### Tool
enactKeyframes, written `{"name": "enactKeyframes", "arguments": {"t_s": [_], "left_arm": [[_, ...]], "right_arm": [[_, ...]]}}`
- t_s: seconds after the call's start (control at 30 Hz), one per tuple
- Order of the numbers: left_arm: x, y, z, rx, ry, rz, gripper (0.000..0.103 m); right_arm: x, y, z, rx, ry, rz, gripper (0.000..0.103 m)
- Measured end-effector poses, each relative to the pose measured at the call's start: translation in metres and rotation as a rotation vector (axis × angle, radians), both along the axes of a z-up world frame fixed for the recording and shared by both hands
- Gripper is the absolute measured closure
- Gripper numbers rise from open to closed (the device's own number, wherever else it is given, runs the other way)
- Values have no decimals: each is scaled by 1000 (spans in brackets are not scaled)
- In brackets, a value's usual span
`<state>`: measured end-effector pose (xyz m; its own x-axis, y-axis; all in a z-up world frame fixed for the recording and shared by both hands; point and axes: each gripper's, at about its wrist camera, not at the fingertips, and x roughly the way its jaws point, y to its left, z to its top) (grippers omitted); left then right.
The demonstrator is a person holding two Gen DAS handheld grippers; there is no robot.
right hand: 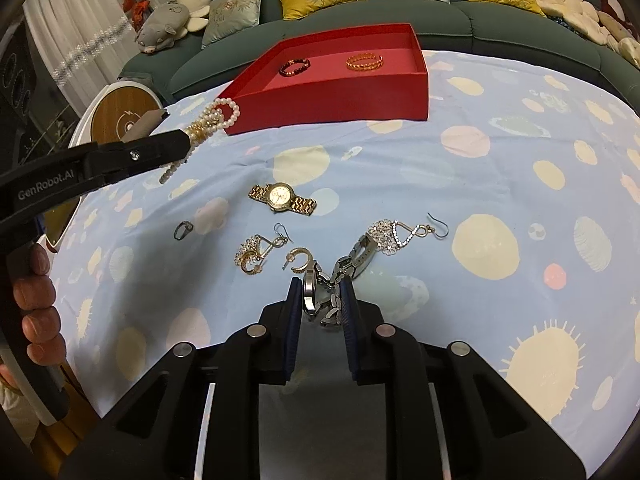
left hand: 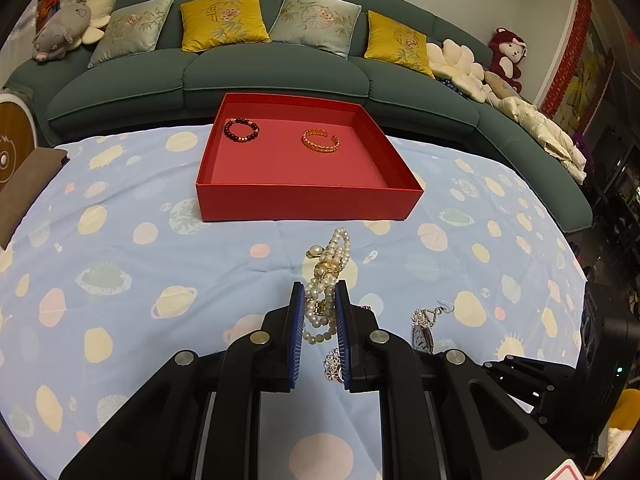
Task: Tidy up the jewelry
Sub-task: 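Carry the pearl bracelet with the left gripper while the right carries the silver watch to the tray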
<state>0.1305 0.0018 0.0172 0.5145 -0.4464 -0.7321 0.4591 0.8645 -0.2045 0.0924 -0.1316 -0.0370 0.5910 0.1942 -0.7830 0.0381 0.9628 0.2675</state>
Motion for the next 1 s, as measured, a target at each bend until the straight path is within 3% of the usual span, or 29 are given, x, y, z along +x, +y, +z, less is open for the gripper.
{"name": "enactKeyframes", "arguments": {"t_s": [0.23,0.67,0.83,1.0], "left_arm": [[1,-1,1,0,-2,0,90],[3,-2,3,-5,-2,1,90],[25,-10,20,-41,24,22,90],[63,-18,37,3,-38,48,90]], "right_arm": [[-2,-2,21,23,-59,4,85],[5,-4,33,20,-77,1,85],[29,-11,66,24,-123,-12,85],[80,-22,110,-19,-200,-17,85]]}}
